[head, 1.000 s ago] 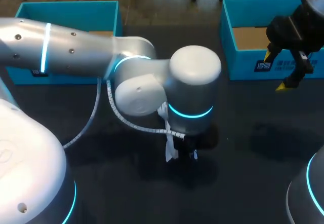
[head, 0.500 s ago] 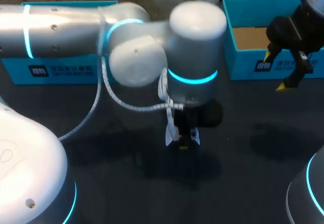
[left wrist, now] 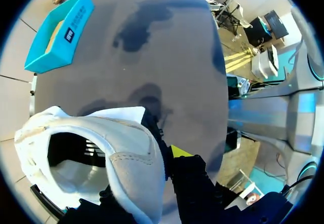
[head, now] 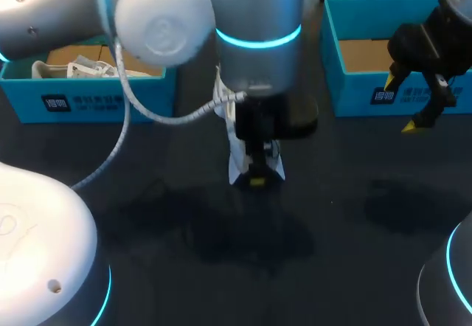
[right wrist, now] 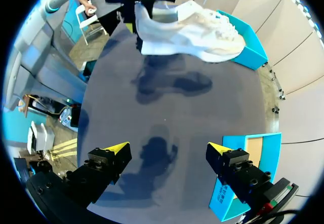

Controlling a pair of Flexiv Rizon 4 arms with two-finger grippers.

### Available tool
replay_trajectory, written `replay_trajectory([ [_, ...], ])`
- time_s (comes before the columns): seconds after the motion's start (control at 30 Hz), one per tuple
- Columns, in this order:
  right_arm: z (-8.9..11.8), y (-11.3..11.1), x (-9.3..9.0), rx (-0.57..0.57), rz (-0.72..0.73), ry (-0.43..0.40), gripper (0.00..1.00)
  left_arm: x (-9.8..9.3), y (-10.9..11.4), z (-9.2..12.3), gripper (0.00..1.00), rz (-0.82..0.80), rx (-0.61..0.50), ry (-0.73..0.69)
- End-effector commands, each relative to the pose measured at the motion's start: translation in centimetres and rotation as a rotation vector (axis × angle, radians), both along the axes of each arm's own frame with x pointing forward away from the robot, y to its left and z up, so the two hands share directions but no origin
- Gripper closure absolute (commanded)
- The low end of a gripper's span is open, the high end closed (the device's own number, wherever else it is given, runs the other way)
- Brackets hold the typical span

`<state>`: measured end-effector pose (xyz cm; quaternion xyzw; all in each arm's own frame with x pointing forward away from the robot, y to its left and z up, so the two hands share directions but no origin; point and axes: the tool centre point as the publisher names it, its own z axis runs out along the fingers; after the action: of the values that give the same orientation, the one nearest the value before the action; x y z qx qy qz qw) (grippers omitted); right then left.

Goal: Take the shoe out of the shoebox, open the shoe tongue, remove and reinsert the insole, then place the shoe into the shoebox

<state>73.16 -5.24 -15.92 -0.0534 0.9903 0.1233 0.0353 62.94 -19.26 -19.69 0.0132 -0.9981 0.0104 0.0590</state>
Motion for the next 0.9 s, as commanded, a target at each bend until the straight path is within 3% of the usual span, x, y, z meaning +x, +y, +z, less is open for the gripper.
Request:
replay_trajectory([
  [0.03, 0.0, 0.1, 0.1, -0.003, 0.0, 0.002, 0.0, 0.1, 0.3, 1.7, 1.0, -0.001, -0.001, -0.004],
  [0.53, 0.0, 0.1, 0.1, -0.003, 0.0, 0.002, 0.0, 0.1, 0.3, 1.7, 1.0, -0.001, -0.001, -0.004],
  [0.7, 0.0, 0.1, 0.1, -0.003, 0.0, 0.002, 0.0, 2.7, 1.1, 2.4, 1.0, -0.065, -0.003, 0.057],
  [0.9, 0.0, 0.1, 0.1, -0.003, 0.0, 0.002, 0.0, 4.8, 2.3, 3.6, 1.0, -0.128, 0.0, 0.001],
])
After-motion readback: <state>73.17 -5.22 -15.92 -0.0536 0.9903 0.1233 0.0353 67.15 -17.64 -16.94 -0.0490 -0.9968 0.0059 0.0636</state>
